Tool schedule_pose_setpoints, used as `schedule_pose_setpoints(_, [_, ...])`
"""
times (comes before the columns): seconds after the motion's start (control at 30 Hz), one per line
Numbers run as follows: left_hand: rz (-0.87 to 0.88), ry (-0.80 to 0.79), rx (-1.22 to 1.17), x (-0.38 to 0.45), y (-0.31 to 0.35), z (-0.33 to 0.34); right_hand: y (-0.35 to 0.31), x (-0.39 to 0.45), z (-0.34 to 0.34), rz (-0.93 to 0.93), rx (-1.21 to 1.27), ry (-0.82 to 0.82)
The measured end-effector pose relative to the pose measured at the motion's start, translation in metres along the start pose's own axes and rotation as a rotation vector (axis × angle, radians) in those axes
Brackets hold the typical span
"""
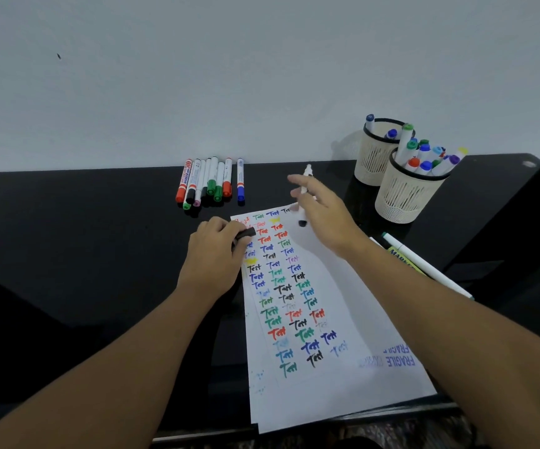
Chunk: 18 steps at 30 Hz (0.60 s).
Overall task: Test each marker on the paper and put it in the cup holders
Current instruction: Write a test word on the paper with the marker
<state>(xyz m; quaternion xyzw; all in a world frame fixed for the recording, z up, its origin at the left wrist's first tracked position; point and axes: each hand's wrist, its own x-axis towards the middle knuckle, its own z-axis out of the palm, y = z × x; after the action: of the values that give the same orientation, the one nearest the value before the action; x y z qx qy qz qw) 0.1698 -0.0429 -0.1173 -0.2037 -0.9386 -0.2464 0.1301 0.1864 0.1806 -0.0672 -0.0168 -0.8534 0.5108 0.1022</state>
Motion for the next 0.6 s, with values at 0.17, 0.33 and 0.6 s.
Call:
schedule_pose_setpoints(0.17, [-0.007,0.021,-0.051,-0.001,0.005,-0.003,0.005,-0.013,-0.003,-0.036,-0.247,-0.201])
schedule_pose_setpoints(0.33, [-0.038,0.053,-0.088,-0.002,0.006,-0.005,0.007,-0.021,-0.011,-0.070,-0.515,-0.205])
schedule_pose_setpoints(0.6, [0.042,0.082,-0.088,-0.003,0.006,-0.005,0.011,-0.025,-0.008,-0.095,-0.557,-0.224])
